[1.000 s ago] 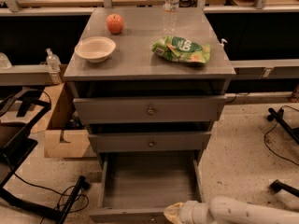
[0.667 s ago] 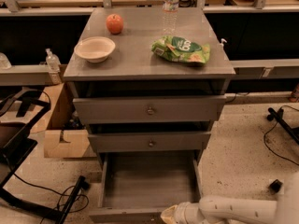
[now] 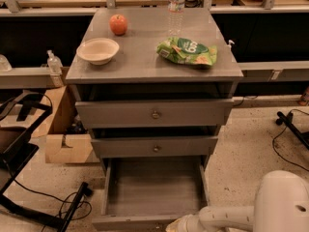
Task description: Close bottom drawer
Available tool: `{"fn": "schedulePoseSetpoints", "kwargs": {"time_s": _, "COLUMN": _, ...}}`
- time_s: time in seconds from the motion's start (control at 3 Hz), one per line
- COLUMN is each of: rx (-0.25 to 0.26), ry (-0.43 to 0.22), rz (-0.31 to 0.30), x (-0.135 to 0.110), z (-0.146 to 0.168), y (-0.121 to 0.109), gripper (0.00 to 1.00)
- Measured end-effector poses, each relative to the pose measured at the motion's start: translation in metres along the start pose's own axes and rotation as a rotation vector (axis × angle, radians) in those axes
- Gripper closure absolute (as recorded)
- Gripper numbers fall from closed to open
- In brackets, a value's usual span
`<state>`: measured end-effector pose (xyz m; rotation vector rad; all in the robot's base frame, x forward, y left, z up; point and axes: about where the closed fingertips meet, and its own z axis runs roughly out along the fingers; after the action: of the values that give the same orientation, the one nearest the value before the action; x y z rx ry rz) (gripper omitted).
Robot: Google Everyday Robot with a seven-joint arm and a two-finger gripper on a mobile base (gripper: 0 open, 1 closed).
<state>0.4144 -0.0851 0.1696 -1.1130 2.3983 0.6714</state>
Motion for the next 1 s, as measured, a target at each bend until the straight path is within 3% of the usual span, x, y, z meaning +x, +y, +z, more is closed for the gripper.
{"fn": "schedulePoseSetpoints", "kwargs": {"time_s": 0.33, "rx": -0.045, "ry": 0.027, "rz": -0.016, "x": 0.022, "z": 0.001, "y": 0.044, "gripper": 1.0}}
{"fn": "schedulePoseSetpoints", "kwargs": {"time_s": 0.67, "rx": -0.045, "ry": 0.027, "rz": -0.016, "x": 0.022, "z": 0.001, "y": 0.044, "gripper": 1.0}}
{"fn": "schedulePoseSetpoints", "kwargs": {"time_s": 1.0, "rx": -0.049, "ry": 0.021, "rz": -0.027, "x": 0.013, "z": 0.009, "y": 0.022, "gripper": 1.0}}
